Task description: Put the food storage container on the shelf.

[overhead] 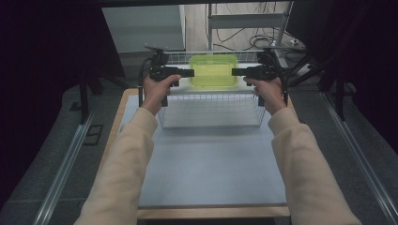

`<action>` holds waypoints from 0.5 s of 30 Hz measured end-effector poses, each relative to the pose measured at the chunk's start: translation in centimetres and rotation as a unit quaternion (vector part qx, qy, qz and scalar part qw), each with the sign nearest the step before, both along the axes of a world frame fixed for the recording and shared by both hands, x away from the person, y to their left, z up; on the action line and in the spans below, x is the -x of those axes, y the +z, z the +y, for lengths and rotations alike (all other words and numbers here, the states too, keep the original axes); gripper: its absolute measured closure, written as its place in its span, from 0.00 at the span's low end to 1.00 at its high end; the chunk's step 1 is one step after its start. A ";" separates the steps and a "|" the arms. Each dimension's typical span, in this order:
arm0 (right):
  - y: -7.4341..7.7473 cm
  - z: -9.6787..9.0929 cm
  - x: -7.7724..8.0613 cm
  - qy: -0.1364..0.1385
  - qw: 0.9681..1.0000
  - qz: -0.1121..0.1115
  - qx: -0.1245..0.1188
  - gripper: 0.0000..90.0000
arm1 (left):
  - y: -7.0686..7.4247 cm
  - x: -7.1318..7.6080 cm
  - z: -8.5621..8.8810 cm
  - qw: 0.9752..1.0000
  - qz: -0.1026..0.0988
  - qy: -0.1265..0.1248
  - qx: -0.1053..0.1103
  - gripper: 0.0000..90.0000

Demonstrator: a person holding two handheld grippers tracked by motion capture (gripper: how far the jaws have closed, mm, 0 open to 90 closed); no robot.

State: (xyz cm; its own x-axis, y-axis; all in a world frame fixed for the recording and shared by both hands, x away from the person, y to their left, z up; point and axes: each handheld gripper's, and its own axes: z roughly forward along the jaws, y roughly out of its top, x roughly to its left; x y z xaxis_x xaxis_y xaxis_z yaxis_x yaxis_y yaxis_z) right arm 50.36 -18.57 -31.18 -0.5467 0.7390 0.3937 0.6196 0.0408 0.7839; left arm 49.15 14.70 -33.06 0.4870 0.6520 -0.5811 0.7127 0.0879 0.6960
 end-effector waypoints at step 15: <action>0.4 0.0 1.1 -0.012 0.999 -0.036 0.016 0.51 | 0.4 0.5 0.5 0.999 -0.028 0.029 -0.003 0.33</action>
State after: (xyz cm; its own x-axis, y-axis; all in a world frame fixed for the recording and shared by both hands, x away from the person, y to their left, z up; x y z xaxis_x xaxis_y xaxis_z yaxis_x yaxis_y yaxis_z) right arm 49.23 -18.61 -30.81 -0.5540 0.7641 0.3305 0.5630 0.0515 0.8248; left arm 48.64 15.23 -32.65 0.4798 0.6829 -0.5508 0.6672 0.1237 0.7346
